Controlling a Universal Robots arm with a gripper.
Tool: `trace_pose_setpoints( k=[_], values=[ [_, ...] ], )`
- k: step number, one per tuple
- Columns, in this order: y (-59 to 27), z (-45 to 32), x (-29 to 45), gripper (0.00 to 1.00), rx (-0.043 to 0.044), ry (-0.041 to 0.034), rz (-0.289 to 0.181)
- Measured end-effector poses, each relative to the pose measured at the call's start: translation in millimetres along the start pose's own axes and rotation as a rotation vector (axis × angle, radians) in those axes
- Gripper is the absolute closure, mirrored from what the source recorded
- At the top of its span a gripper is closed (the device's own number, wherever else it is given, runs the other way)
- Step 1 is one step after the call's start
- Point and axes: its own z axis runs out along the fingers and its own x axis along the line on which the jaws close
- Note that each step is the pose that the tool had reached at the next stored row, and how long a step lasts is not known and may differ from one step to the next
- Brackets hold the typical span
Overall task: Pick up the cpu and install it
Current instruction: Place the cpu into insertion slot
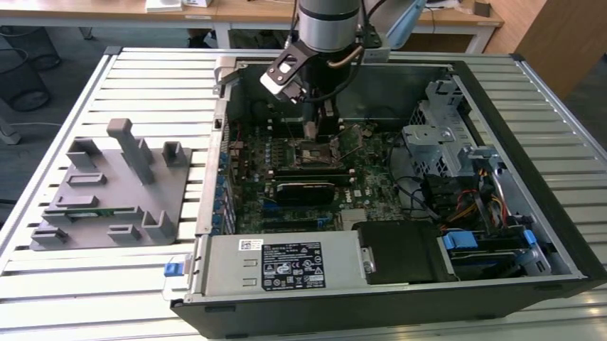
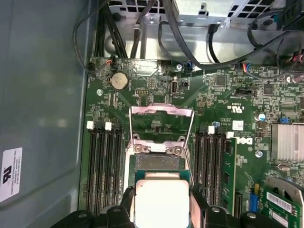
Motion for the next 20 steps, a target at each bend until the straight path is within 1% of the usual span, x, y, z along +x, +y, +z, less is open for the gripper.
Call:
trace_pose_setpoints(
  k=[4,12,20],
  values=[
    [-0.2,4.3,0.1,0.46,-0.0002,-0.0008,0.018],
    [-0.8,17.5,0.3,0.46,-0.0002,-0.0008,0.019],
    [-1.1,25.8,0.2,0.46,-0.0002,-0.0003,0.022]
  ],
)
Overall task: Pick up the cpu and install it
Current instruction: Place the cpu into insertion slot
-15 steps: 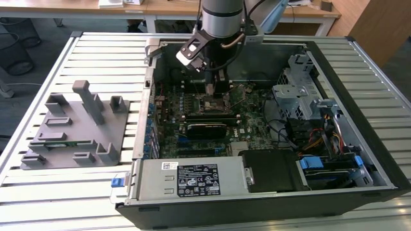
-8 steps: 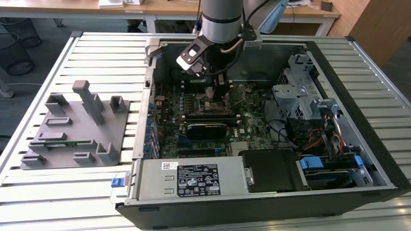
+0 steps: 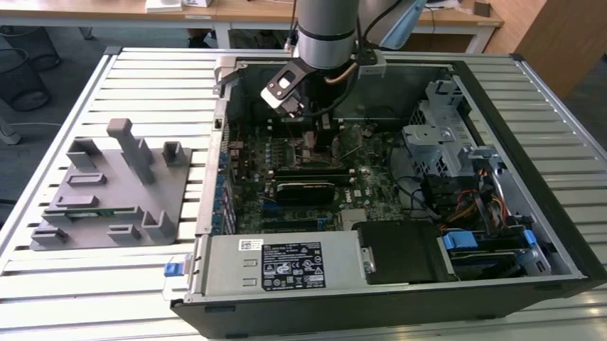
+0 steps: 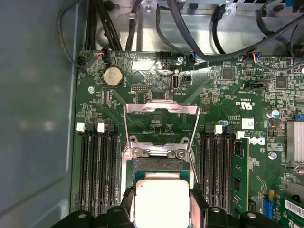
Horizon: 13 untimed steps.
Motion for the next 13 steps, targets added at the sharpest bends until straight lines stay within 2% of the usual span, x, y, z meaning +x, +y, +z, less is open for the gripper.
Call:
trace_pose_setpoints(
  k=[13],
  values=[
    [-0.5,12.5,-0.2,0.46,-0.0002,0.001,0.002]
  ],
)
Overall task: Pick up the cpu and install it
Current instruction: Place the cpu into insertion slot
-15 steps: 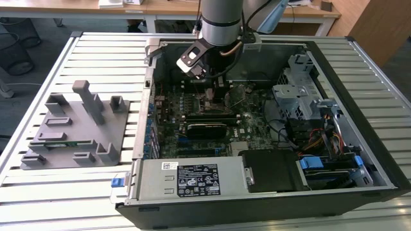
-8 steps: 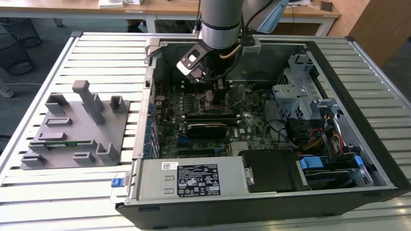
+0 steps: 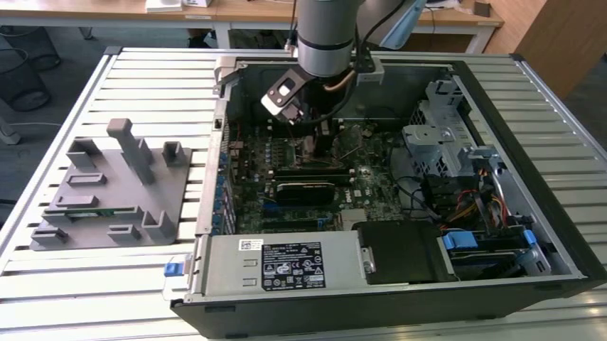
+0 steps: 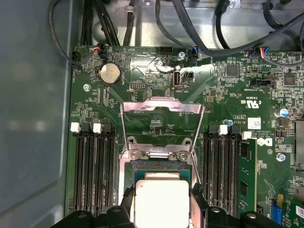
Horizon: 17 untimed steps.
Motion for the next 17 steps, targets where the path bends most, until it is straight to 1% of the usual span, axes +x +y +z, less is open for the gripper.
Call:
trace_pose_setpoints(
  k=[11,17],
  values=[
    [-0.3,8.2,-0.1,0.46,0.0001,0.0004,0.0],
    [-1.2,10.9,-0.1,0.46,0.0001,0.0003,0.001]
  ],
)
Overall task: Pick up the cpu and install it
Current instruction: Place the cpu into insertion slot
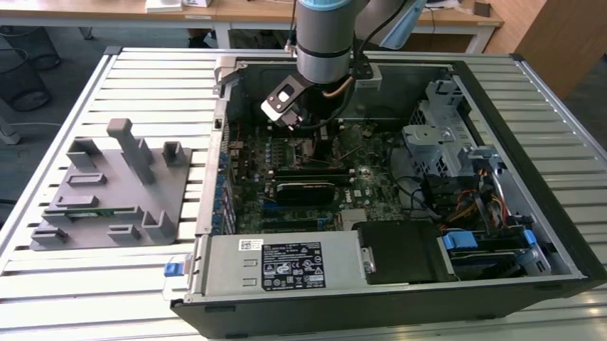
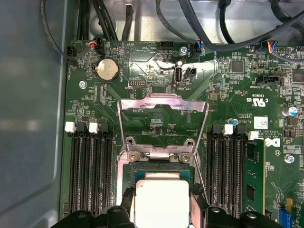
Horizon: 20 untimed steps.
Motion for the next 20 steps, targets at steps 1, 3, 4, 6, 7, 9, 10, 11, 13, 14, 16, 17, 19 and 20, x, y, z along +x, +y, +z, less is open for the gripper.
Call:
trace_pose_setpoints(
  k=[1,3,4,6,7,9,10,11,13,14,16,17,19,20],
  values=[
    [0.0,0.6,0.1,0.46,0.0,0.0,0.0],
    [-0.1,2.0,0.3,0.46,0.0,0.0001,0.0],
    [-0.1,2.6,0.3,0.46,0.0,0.0,0.001],
    [-0.2,3.9,0.3,0.46,0.0,-0.0001,0.004],
    [-0.2,4.5,0.3,0.46,-0.0001,-0.0001,0.004],
    [-0.3,5.8,0.3,0.46,-0.0001,-0.0002,0.006],
    [-0.3,6.5,0.2,0.46,-0.0001,-0.0002,0.006],
    [-0.3,7.0,0.3,0.46,-0.0001,-0.0002,0.007],
    [-0.4,8.2,0.3,0.46,-0.0001,-0.0003,0.008],
    [-0.4,8.7,0.4,0.46,-0.0001,-0.0003,0.009],
    [-0.4,9.6,0.6,0.46,-0.0001,-0.0004,0.01],
    [-0.4,10.0,0.9,0.46,-0.0001,-0.0004,0.011],
    [-0.4,10.8,1.4,0.46,-0.0001,-0.0006,0.013],
    [-0.5,11.1,1.7,0.46,-0.0001,-0.0006,0.015]
  ],
)
